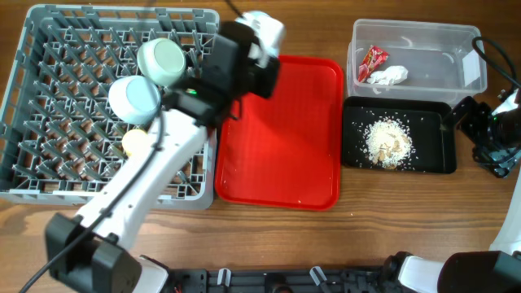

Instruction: Sort waste into correct bins and load items into the dishwasher rack

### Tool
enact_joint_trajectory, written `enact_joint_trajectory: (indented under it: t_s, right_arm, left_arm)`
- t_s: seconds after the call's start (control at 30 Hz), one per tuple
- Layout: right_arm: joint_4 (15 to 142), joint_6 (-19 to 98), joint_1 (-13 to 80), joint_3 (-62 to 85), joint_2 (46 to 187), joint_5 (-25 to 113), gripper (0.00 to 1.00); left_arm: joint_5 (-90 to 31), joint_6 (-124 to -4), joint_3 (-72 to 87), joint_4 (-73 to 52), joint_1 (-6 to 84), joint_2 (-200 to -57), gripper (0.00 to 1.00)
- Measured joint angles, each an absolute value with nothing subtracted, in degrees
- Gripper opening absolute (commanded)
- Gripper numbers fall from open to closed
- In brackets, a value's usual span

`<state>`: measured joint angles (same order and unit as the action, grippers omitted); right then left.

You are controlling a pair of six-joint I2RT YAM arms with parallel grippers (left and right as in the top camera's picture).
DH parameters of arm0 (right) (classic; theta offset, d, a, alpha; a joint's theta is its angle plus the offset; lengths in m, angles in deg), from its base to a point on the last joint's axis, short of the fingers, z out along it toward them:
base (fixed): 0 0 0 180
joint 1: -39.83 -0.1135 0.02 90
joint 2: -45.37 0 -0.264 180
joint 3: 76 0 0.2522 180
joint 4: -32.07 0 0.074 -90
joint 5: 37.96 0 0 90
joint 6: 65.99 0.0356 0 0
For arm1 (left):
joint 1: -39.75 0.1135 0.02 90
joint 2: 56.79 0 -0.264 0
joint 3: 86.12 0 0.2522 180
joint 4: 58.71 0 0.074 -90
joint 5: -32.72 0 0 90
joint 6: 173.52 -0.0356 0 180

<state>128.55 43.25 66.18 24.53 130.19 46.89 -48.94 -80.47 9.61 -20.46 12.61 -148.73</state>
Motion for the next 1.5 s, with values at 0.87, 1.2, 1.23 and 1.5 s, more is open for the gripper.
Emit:
enact_joint_trajectory:
  t_s: [0.87,1.2,1.23,1.5]
  right_arm:
    - [127.50,41.13,66.09,24.53,130.19,42.57,1.00]
    - [105.47,35.64,43.14,24.59,130.21,38.41,1.00]
    - [104.69,35.43,40.54,24.59,130.21,39.00,1.00]
    - [111.24,34.18,36.76,24.59,130.62,40.95,1.00]
  left_arm:
    - [-8.83,-59.71,9.61,-22.91,42.73,-158.96,1.00]
    - [-44.44,-69.65,9.98,12.74,44.00,-148.27,1.00]
    - [-45.99,-69.74,9.83,15.63,44.00,-148.30,1.00]
    - [-49.55,-71.55,8.96,26.84,44.00,-147.36,1.00]
